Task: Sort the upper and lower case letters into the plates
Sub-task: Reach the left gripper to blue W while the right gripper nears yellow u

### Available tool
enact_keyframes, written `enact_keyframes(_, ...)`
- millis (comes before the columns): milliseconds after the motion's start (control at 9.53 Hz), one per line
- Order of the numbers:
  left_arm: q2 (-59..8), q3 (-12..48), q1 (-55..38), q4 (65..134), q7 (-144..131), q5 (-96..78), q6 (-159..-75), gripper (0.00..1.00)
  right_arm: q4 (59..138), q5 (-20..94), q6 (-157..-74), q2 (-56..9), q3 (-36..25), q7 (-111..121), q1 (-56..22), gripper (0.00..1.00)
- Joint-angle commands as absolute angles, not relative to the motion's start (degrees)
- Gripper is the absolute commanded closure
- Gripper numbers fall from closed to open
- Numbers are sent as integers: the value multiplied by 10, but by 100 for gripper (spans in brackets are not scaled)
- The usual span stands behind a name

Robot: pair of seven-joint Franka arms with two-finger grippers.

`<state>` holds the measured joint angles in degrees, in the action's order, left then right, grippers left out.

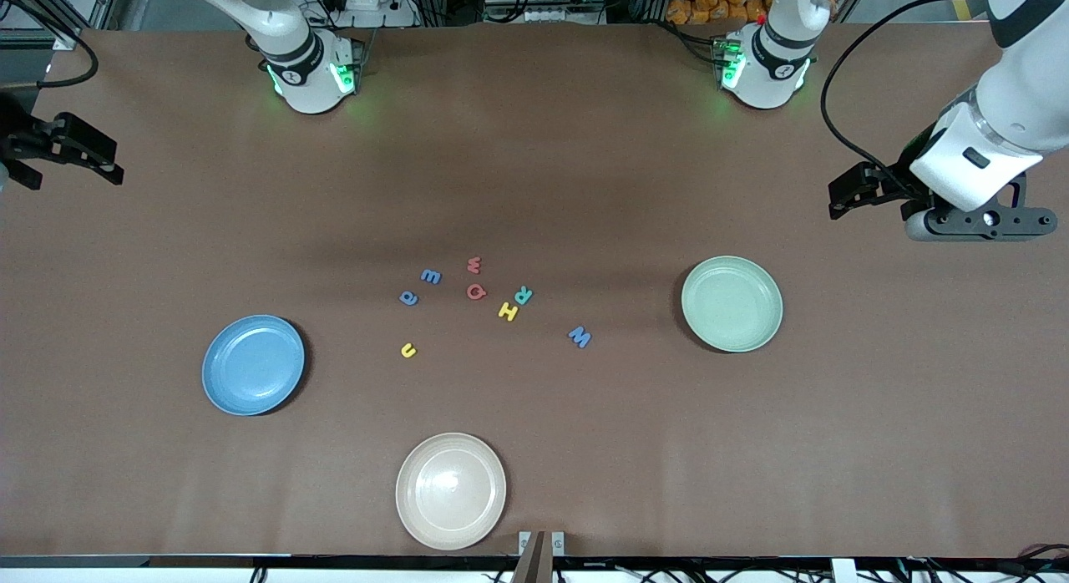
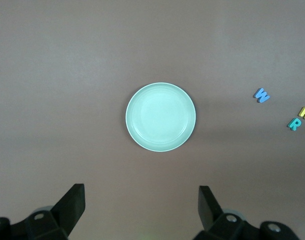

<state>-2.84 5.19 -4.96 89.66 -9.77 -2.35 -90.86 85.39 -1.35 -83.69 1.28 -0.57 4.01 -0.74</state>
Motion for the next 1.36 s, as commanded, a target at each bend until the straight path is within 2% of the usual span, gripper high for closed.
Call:
enact_keyframes(0, -29, 50, -43, 883, -77, -37, -895, 0, 857, -15, -837, 15, -2, 45, -1, 0)
enact_keyframes(420, -34, 54, -53, 890, -75, -25, -889, 0, 856, -15, -846, 15, -2, 45, -1, 0)
enact_keyframes(840, -138, 65, -150, 890, -182, -18, -973, 0, 881, -15, -859, 4, -3, 45, 0, 0)
enact_keyframes(1050, -204, 65, -195, 889, -227, -14, -1040, 0, 886, -15, -879, -35, -3, 30, -3, 0)
enact_keyframes(1260, -264, 66, -216, 883, -352, -25, -1110, 0, 882, -15, -935, -80, -1, -46, -19, 0)
